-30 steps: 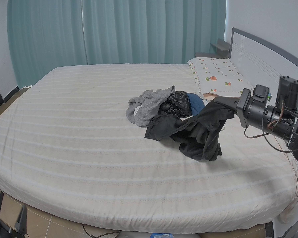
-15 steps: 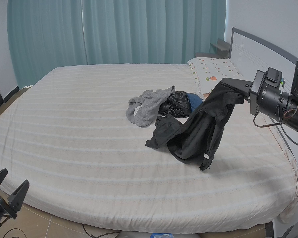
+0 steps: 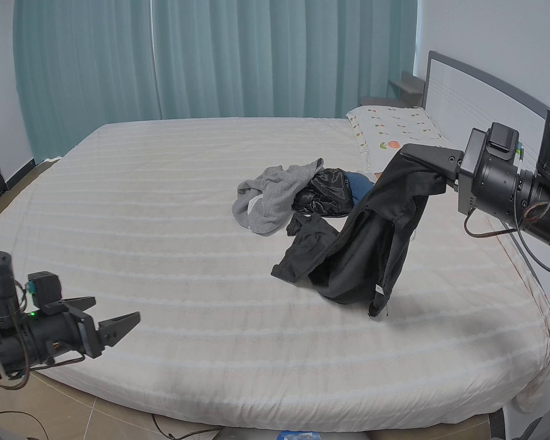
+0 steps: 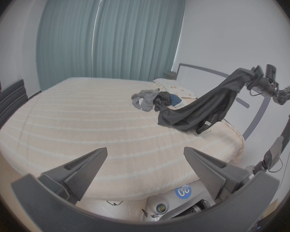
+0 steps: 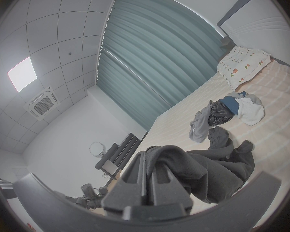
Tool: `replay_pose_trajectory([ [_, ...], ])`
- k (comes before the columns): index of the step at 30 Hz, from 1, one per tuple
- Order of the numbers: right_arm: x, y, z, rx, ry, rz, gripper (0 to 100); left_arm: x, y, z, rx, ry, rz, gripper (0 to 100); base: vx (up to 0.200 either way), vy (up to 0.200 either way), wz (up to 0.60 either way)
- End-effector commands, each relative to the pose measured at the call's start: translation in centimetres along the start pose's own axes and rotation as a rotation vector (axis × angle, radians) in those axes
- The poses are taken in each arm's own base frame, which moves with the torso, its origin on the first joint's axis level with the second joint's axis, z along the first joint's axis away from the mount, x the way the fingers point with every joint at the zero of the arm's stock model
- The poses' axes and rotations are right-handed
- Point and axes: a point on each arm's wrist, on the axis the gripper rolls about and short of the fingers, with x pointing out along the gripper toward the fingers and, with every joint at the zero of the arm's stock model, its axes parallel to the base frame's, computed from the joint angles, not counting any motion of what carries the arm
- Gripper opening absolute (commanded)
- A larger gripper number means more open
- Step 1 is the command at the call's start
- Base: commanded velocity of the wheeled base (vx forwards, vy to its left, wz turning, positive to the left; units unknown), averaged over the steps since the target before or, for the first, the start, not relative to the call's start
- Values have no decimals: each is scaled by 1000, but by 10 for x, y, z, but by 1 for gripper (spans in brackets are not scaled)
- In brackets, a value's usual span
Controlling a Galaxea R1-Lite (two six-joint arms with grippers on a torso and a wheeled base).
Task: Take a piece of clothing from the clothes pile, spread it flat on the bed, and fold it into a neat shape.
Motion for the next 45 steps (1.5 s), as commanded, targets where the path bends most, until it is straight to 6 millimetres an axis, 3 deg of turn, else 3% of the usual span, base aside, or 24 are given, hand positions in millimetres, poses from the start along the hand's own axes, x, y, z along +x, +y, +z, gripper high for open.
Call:
replay_pose_trajectory([
  [1, 6, 3, -5, 4, 26, 14, 0, 138, -40, -30, -46, 169, -1, 100, 0, 0, 0],
  [3, 6, 3, -6, 3, 27, 13, 0, 146, -46, -31, -44, 169, -2, 100, 0, 0, 0],
  [4, 6, 2, -7, 4, 29, 9, 0, 161, -56, -30, -31, 163, -12, 100, 0, 0, 0],
  [6, 6, 2, -7, 6, 29, 9, 0, 162, -56, -30, -30, 164, -13, 100, 0, 0, 0],
  [7, 4, 3, -6, 5, 27, 11, 0, 180, -69, -27, -16, 146, -31, 100, 0, 0, 0],
  [12, 1, 6, -2, -1, -5, 6, 0, 212, -89, -23, 2, 109, -55, 100, 0, 0, 0],
  [21, -3, 18, -5, -6, -11, 34, 0, 248, -114, -26, 17, 70, -80, 100, 0, 0, 0],
  [28, -9, 26, 0, -14, -32, 57, 0, 269, -121, -21, 11, 31, -92, 100, 0, 0, 0],
  [40, -15, 30, 3, -19, -45, 71, 0, 329, -121, -21, -20, -17, -47, 100, 0, 0, 0],
  [45, -19, 32, 6, -21, -58, 77, 0, 341, -123, -13, -70, -12, -38, 100, 0, 0, 0],
])
